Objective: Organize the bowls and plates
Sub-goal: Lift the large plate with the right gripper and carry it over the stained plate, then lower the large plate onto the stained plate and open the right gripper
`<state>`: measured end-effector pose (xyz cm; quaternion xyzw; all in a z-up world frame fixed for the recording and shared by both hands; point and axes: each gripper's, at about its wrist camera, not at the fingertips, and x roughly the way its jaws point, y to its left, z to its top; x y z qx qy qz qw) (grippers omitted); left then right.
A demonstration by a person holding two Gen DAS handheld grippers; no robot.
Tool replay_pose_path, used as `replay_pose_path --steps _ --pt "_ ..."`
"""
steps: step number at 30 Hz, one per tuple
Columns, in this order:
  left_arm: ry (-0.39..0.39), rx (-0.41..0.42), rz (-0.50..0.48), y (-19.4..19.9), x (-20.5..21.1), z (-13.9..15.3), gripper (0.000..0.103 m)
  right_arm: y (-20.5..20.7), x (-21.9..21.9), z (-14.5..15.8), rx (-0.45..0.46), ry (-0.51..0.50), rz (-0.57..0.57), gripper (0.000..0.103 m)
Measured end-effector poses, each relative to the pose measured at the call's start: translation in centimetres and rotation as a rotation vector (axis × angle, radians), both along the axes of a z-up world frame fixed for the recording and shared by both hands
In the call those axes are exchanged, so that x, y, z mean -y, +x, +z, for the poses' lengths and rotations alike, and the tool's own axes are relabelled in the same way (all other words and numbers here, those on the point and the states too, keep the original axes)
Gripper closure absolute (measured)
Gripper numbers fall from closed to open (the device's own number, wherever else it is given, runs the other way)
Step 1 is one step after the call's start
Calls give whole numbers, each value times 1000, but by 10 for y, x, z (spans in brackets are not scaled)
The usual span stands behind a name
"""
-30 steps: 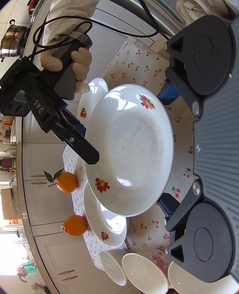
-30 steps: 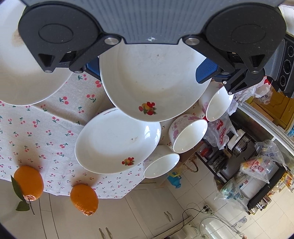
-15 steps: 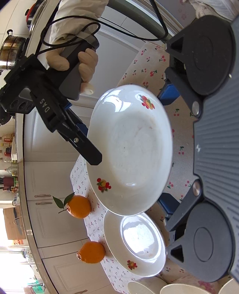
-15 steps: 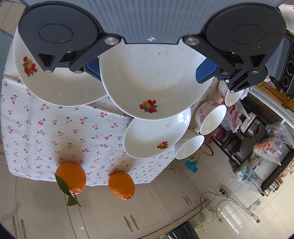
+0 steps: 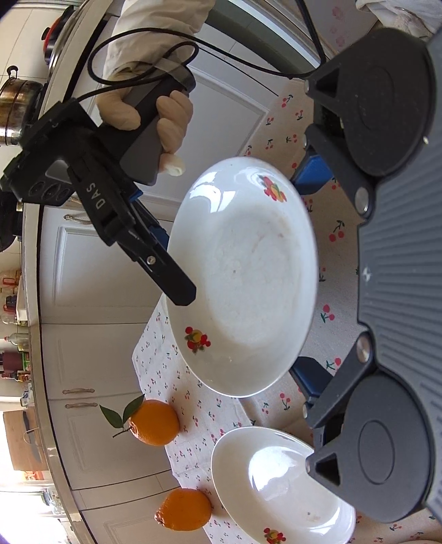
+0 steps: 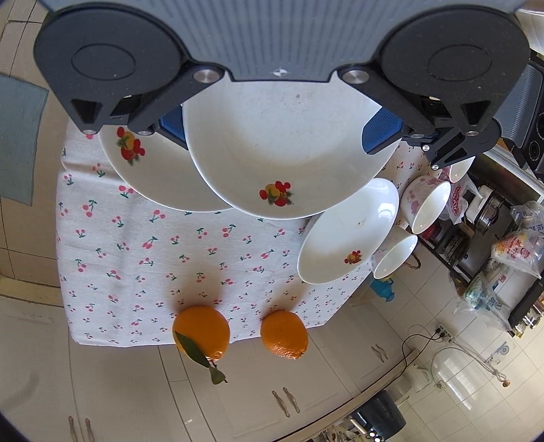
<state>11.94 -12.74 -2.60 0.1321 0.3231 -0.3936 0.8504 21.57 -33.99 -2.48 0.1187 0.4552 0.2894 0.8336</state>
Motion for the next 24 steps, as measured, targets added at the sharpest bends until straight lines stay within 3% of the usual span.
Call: replay_pose_path --steps 16,24 --pt "13 -2 -38 10 21 -6 2 -6 28 -7 1 2 -77 0" --pt "-17 -23 -30 16 25 -11 2 -8 35 -6 -6 -20 -112 0"
